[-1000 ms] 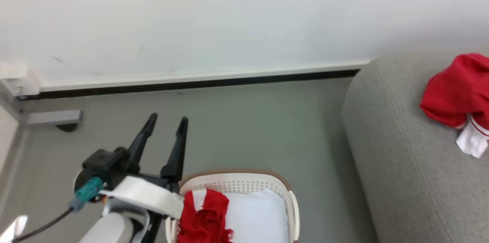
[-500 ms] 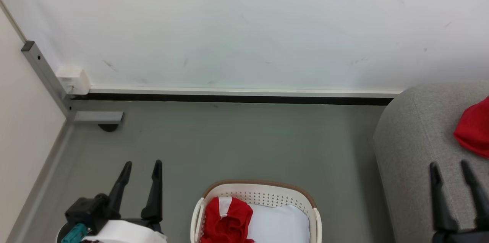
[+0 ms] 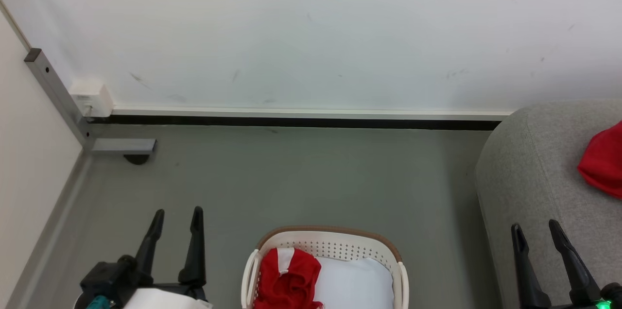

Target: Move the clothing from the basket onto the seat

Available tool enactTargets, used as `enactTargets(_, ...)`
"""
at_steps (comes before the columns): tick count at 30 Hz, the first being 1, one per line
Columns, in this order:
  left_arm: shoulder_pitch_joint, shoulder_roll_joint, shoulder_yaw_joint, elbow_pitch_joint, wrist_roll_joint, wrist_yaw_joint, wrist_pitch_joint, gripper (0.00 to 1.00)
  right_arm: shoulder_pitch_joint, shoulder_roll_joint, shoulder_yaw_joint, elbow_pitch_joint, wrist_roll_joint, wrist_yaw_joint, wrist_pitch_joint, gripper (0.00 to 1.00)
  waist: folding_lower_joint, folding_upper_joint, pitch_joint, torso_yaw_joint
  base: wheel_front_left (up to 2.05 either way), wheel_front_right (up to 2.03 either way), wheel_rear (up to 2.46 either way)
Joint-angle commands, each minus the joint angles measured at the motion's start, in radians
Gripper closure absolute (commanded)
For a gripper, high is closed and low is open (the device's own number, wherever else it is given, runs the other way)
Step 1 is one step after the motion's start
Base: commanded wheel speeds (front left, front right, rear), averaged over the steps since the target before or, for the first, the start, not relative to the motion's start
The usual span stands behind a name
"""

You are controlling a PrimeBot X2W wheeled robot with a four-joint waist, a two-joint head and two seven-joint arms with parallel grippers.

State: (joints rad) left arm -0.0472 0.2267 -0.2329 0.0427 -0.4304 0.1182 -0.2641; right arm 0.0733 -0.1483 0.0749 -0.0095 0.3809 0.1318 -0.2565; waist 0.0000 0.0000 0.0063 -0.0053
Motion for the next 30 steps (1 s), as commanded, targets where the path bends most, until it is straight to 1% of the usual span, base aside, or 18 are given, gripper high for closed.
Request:
enactTargets(1, 0.014, -0.009, 0.014, 0.004, 0.027, -0.012, -0.001, 0.0, -0.005, -0.001, 0.003, 0.002, -0.004, -0.002, -0.004, 0.0, 0.0, 0.0, 0.001, -0.003, 0.0, 0.0, 0.0)
enactTargets(9, 0.019, -0.046, 0.057, 0.025, 0.074, -0.056, 0.0, 0.0, -0.013, -0.003, 0.0, -0.009, -0.011, -0.002, -0.008, 0.0, 0.0, 0.0, 0.006, -0.012, 0.0, 0.0, 0.0)
enactTargets(14, 0.021, -0.067, 0.078, 0.033, 0.096, -0.075, 0.0, 0.0, -0.017, -0.002, 0.003, -0.012, -0.012, -0.002, -0.008, 0.0, 0.0, 0.0, 0.005, -0.02, 0.0, 0.0, 0.0)
enactTargets(17, 0.021, -0.074, 0.086, 0.038, 0.104, -0.086, 0.0, 0.0, -0.022, -0.003, 0.004, -0.013, -0.011, -0.002, -0.008, 0.0, 0.0, 0.0, 0.009, -0.026, 0.0, 0.0, 0.0)
enactTargets(19, 0.011, -0.067, 0.079, 0.042, 0.13, -0.091, -0.001, 0.0, -0.032, -0.003, 0.004, -0.018, -0.01, -0.002, -0.009, 0.0, 0.0, 0.0, 0.019, -0.032, 0.0, 0.0, 0.0)
enactTargets(26, -0.066, -0.076, 0.041, 0.065, 0.17, -0.114, 0.003, 0.0, -0.096, -0.014, 0.003, -0.046, 0.002, -0.002, -0.009, 0.0, 0.0, 0.0, 0.1, -0.067, 0.0, 0.0, 0.0)
enactTargets(30, -0.143, -0.064, 0.012, 0.111, 0.193, -0.126, 0.045, 0.0, -0.149, -0.012, 0.004, -0.066, 0.008, -0.002, -0.009, 0.0, 0.0, 0.0, 0.177, -0.102, 0.0, 0.0, 0.0)
